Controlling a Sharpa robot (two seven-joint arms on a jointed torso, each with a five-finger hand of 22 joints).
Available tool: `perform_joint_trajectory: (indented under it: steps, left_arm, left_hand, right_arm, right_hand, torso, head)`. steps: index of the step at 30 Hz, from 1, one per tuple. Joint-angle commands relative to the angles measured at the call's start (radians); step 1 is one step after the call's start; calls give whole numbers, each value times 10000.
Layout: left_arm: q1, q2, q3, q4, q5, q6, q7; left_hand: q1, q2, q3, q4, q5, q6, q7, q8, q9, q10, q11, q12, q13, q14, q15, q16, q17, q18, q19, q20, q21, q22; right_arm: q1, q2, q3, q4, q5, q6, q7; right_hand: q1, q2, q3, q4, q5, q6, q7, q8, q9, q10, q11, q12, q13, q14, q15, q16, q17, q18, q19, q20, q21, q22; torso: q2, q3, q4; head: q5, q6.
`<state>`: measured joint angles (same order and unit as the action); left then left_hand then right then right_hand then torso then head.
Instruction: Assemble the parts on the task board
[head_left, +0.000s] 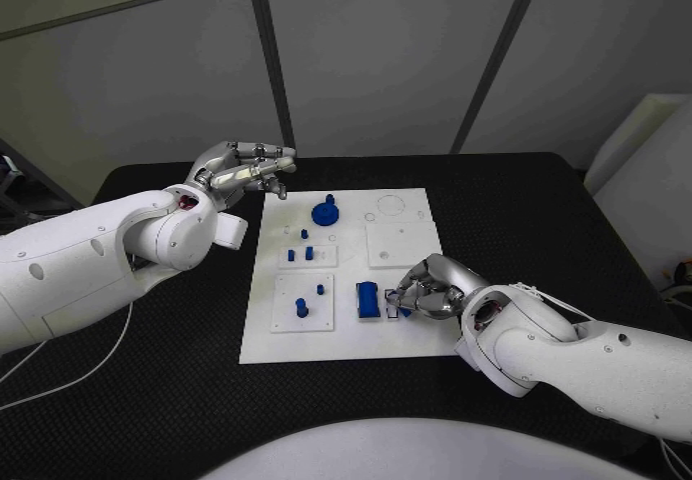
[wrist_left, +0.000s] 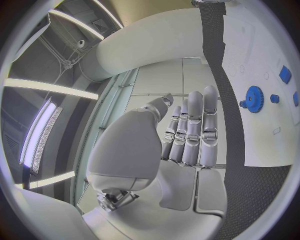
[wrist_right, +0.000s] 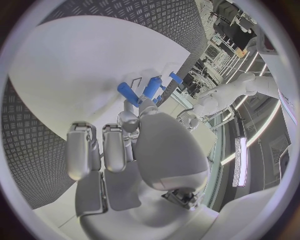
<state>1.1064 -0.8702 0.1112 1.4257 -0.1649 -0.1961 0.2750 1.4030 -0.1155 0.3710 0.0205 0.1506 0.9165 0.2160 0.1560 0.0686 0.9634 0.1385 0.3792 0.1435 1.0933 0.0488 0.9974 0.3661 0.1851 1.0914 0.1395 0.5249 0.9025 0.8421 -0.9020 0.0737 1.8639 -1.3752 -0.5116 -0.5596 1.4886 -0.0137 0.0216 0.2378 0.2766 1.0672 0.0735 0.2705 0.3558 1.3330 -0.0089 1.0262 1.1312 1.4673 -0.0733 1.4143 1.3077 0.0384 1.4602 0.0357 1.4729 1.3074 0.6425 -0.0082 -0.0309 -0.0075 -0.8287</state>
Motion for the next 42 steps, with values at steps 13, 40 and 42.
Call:
perform_joint_trajectory:
  steps: [13,40,42]
  left_arm:
    - [18,-16,7,45,32,197,-103]
    - [19,-10,7,33,31,321,-254]
    - [19,-7,7,29,31,326,-258]
  left_hand:
    - [47,109,-52,-9,-20,-70,4,78,-2,-123,8,53,-19,-79,34,-38,-19,-21,12,53,-43,-24]
    - [49,98,-71,-15,-22,-126,22,76,-9,-187,27,60,-28,-111,48,-49,-31,-26,-2,59,-59,-41]
    - [49,98,-71,-15,-22,-126,22,76,-9,-187,27,60,-28,-111,48,-49,-31,-26,-2,59,-59,-41]
  right_arm:
    - [76,227,3,-276,-459,837,-322]
    - [105,336,2,-513,-1788,1415,-458]
    - [105,339,2,-504,-1794,1392,-454]
  right_hand:
    - [-1262,-173,-185,499,773,575,-273,168,343,605,-171,771,621,678,-125,248,698,-101,366,-57,230,1572]
    - [-1798,-136,-383,513,717,579,-279,225,446,645,-177,844,726,680,-135,269,735,-106,376,-77,243,1596]
    - [-1950,-148,-468,514,801,575,-277,236,469,649,-173,852,745,681,-131,275,746,-107,378,-76,246,1602]
  torso:
    - [-15,-12,16]
    - [-18,-7,31]
    - [-19,-7,30]
  head:
    - [-28,-14]
    - [-88,-5]
    - [-91,-1]
